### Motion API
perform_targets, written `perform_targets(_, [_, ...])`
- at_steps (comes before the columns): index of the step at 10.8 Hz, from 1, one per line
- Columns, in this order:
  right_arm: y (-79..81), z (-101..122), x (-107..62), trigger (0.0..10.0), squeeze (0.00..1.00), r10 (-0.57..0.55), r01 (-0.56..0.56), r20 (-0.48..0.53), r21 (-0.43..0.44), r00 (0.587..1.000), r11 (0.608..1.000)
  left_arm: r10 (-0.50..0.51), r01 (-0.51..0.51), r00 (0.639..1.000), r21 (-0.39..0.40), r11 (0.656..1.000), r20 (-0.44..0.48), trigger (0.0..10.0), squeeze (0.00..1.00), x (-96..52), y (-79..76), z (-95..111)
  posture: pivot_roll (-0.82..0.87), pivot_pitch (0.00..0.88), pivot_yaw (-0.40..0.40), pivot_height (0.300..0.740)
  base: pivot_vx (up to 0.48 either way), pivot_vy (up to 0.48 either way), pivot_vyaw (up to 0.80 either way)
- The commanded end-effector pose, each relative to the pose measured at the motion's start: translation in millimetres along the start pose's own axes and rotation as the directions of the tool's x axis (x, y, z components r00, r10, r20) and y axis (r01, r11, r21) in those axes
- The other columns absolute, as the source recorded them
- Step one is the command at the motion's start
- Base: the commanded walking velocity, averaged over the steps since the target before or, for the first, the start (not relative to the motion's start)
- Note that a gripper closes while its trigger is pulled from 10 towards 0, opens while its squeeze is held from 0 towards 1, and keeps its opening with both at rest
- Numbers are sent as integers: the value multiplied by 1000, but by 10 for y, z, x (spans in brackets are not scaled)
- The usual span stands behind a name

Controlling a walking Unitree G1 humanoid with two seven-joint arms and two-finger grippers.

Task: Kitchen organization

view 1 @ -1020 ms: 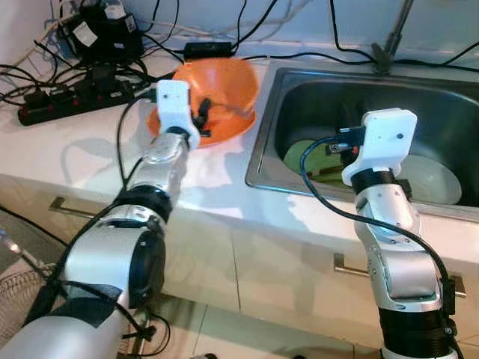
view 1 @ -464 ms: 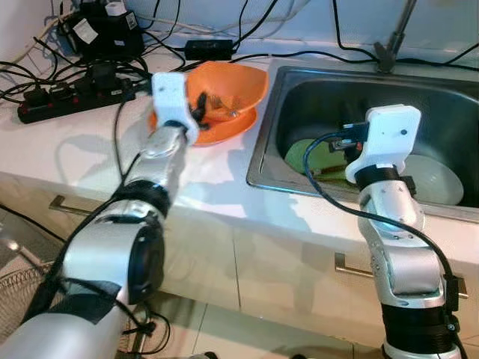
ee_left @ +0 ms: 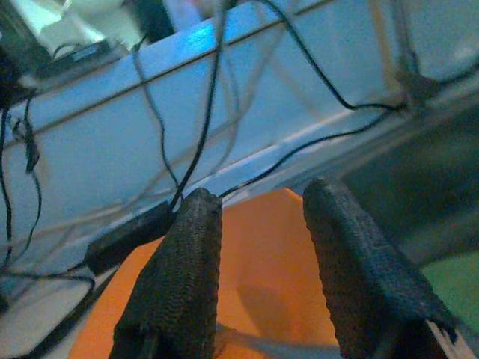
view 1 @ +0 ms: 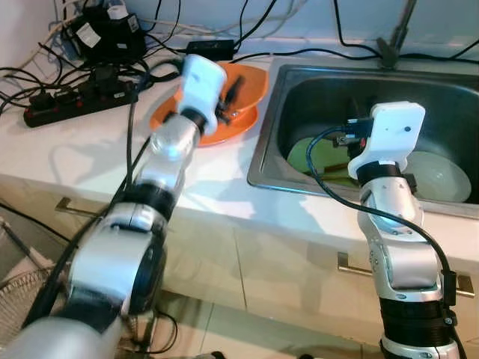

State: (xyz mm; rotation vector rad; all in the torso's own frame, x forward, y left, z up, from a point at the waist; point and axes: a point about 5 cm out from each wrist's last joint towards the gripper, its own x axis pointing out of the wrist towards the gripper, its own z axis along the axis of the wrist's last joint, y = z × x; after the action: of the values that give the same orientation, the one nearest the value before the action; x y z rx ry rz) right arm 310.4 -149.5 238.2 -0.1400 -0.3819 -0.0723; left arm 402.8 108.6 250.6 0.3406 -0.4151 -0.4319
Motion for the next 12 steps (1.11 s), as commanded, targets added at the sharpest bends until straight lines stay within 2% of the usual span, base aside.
perform_targets(1, [6,21,12,10000,0,-10,10,16,13,1000,1000,-9,7,999,49,999,41,10000,0,-27,66,64,-53,104,135,740,0,0,0])
perform_targets(2, [15,-11,15,10000,0,-15,15,12,19,1000,1000,-55,43,994,127,991,93,10000,0,-140,54,94,-34,99,135,740,0,0,0])
perform_targets(3, [31,-42,26,10000,0,-15,15,8,23,1000,1000,-98,83,991,159,984,89,10000,0,-221,16,59,-23,91,134,740,0,0,0])
perform_targets(4, [48,-52,37,10000,0,-14,14,9,29,1000,999,-132,119,988,146,982,85,10000,1000,-302,-33,13,-22,82,133,740,0,0,0])
perform_targets(6, [44,-66,78,10000,0,-16,15,15,32,1000,999,-239,222,967,167,961,92,10000,1000,-350,-216,59,-18,66,128,740,0,0,0])
perform_targets(7, [49,-76,82,10000,0,-16,15,16,32,1000,999,-282,266,958,203,942,56,10000,318,-362,-290,2,-20,63,128,740,0,0,0])
perform_targets(8, [59,-83,87,10000,0,-15,14,17,33,1000,999,-311,303,950,222,927,1,10000,0,-355,-355,-85,-25,61,131,740,0,0,0])
perform_targets(10, [61,-91,91,10000,0,-15,15,21,32,1000,999,-296,301,954,239,923,-56,10000,0,-281,-392,-147,-30,53,132,740,0,0,0])
perform_targets(12, [62,-88,87,10000,0,-15,14,29,31,999,999,-238,253,968,302,919,-86,10000,0,-152,-357,-140,-40,47,139,740,0,0,0])
